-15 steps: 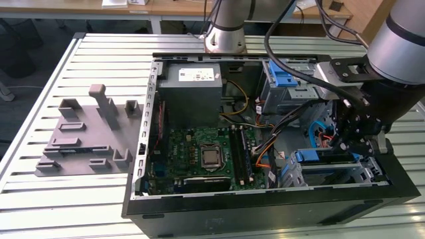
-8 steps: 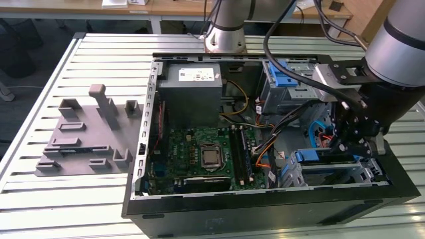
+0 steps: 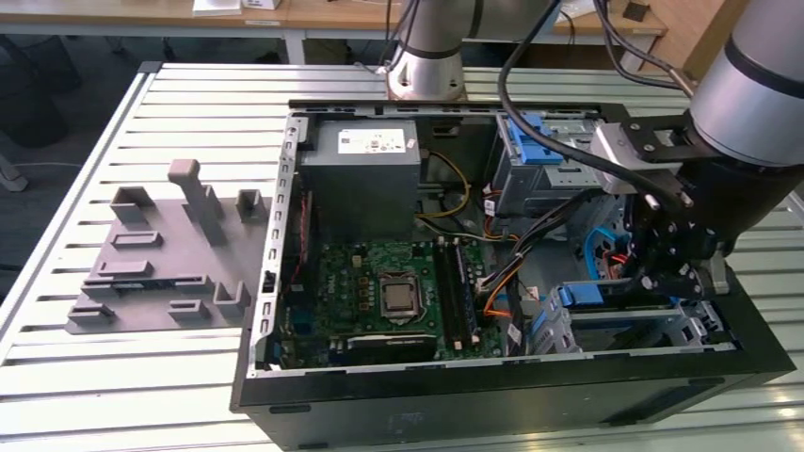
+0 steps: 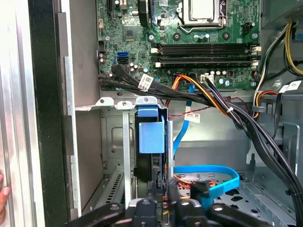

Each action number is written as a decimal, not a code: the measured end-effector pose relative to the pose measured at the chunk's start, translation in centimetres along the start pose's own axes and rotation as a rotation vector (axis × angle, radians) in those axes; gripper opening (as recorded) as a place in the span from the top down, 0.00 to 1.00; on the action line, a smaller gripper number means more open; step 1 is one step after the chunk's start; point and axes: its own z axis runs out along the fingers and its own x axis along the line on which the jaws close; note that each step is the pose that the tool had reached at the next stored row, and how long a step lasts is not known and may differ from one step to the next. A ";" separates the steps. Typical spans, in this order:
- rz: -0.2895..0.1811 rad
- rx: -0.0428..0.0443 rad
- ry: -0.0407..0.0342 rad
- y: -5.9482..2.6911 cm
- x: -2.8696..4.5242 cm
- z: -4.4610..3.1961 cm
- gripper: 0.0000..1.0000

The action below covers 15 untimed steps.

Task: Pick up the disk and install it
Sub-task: 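Insert the first disk wire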

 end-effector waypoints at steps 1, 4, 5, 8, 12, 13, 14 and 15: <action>0.000 0.0000 0.0002 -0.01 0.00 -0.09 0.76; 0.000 -0.0008 0.0004 -0.04 0.00 -0.36 0.76; 0.000 -0.0010 0.0004 -0.05 0.00 -0.43 0.76; 0.000 -0.0019 0.0000 -0.07 0.00 -0.54 0.78; 0.000 -0.0028 0.0006 -0.09 0.00 -0.68 0.89; 0.000 -0.0029 0.0004 -0.09 0.00 -0.71 0.89; 0.000 -0.0029 0.0003 -0.10 0.00 -0.74 0.89; 0.000 -0.0029 0.0003 -0.10 0.00 -0.77 0.89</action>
